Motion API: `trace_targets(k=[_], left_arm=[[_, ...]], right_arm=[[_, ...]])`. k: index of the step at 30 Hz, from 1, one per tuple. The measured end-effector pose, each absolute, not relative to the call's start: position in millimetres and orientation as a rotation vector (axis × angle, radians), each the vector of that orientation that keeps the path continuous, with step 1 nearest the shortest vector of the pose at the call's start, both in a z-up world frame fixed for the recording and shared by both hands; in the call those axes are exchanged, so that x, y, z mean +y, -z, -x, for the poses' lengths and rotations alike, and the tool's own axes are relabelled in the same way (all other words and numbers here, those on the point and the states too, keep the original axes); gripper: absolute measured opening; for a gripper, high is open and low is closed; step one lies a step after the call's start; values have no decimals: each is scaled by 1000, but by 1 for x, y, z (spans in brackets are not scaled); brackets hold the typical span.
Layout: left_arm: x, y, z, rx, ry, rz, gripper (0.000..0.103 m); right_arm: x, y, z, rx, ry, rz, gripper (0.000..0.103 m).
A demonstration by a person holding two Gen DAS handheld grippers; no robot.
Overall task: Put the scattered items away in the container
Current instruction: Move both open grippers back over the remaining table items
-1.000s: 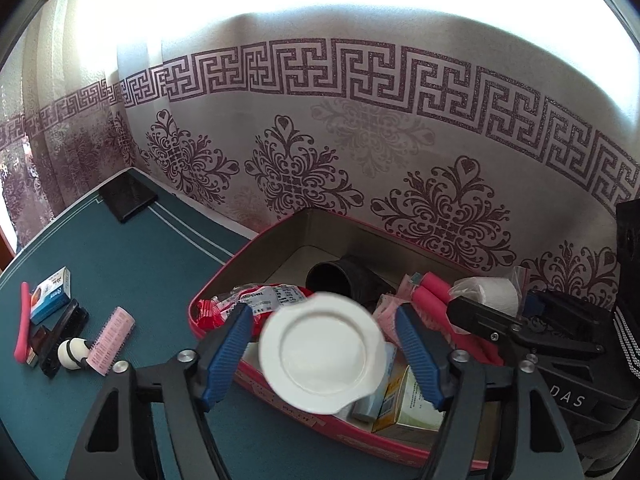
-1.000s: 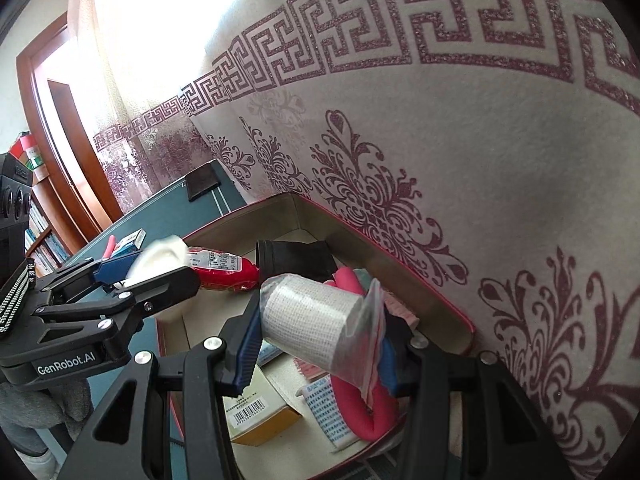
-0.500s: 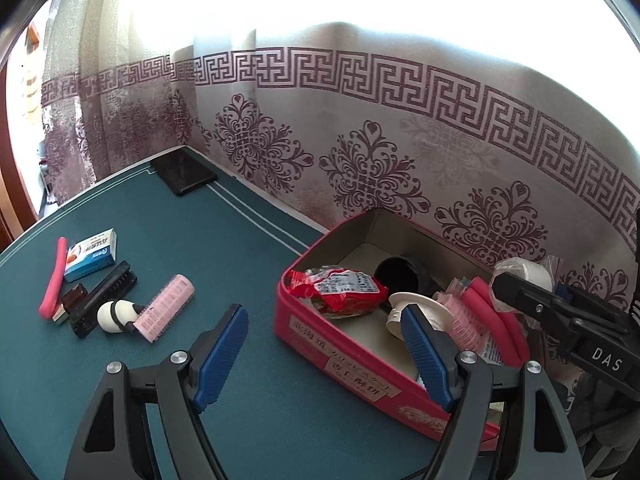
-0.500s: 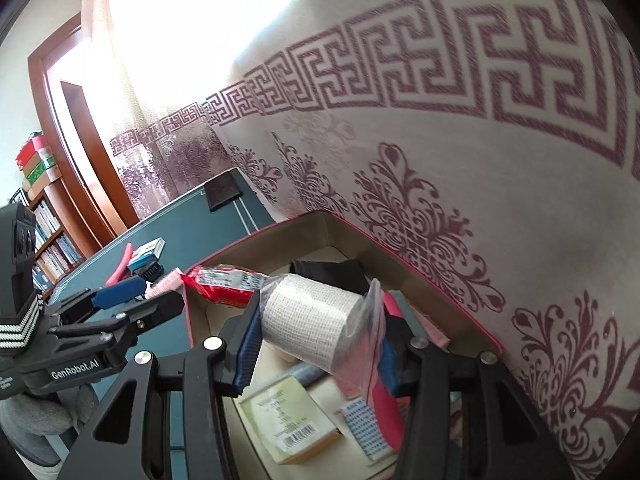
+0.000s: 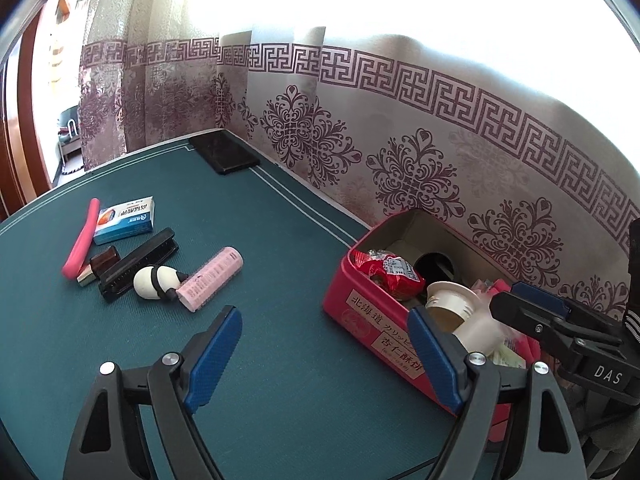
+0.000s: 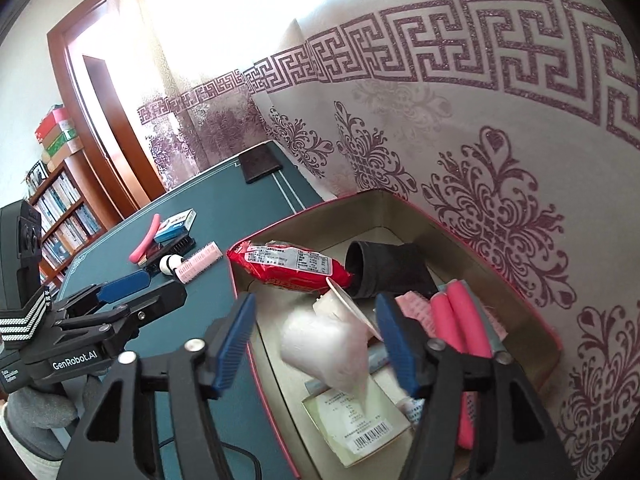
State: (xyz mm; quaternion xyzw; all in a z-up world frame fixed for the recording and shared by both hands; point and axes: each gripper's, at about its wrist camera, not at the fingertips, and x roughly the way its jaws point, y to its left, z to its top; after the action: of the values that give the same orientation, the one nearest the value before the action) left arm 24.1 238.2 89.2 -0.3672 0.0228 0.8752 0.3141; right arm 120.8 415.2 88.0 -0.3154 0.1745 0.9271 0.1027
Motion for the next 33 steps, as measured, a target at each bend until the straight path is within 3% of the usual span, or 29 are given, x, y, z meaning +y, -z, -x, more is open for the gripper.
trace_targets(k=[17,33], left_arm=[[218,-75,-16,18,-2327,1025,86],[153,-65,4,-113,-2456,1110,86]], right_arm=[[424,-87,-128,573,-2682,887,76],[378,-86,-111,512,-2810,945,79]])
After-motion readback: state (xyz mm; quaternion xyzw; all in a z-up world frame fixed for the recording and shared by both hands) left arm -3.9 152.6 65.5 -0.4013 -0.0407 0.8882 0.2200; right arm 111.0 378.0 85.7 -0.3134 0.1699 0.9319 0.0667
